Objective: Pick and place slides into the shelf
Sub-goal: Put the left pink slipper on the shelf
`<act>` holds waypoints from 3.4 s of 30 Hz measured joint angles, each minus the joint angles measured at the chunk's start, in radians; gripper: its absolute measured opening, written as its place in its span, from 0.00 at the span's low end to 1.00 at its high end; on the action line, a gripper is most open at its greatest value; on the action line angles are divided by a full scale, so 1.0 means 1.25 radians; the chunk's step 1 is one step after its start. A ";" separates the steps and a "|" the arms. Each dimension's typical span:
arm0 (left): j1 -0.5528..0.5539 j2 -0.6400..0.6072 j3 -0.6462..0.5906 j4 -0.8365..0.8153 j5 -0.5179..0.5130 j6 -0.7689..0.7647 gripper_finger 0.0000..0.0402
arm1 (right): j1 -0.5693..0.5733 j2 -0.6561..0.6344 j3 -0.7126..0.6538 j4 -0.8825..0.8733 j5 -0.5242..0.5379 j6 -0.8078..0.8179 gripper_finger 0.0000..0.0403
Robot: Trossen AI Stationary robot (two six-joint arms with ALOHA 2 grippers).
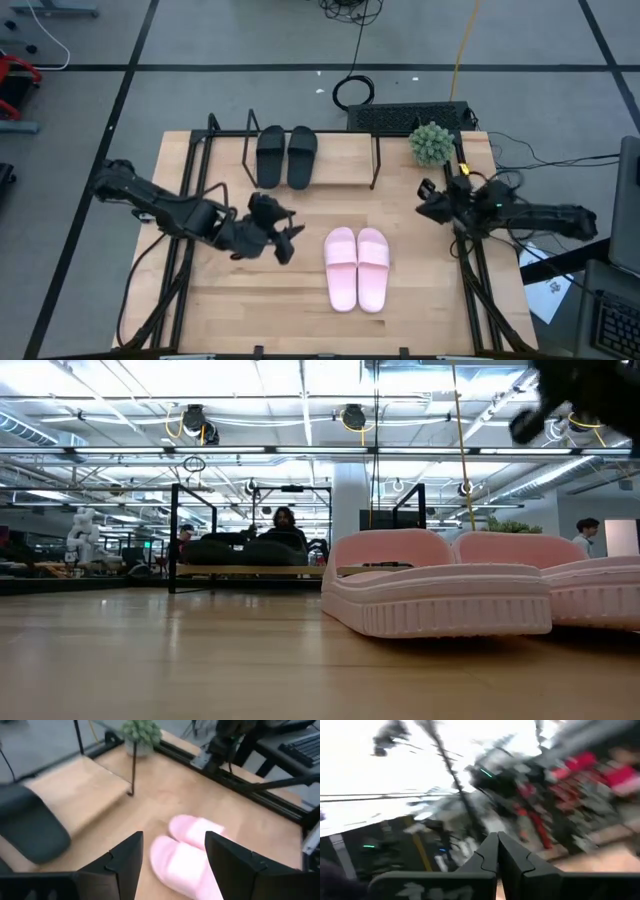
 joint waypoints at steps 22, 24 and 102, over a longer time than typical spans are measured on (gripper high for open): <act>-0.172 -0.138 0.000 -0.246 -0.058 -0.235 0.53 | 0.560 0.797 0.822 -0.575 0.375 -0.457 0.00; -0.195 -0.160 0.000 -0.279 -0.059 -0.244 0.53 | 0.573 0.862 0.854 -0.581 0.429 -0.458 0.00; -0.333 -0.184 -0.001 -0.526 -0.051 -0.259 0.53 | 0.567 1.423 1.372 -1.366 0.521 -0.166 0.01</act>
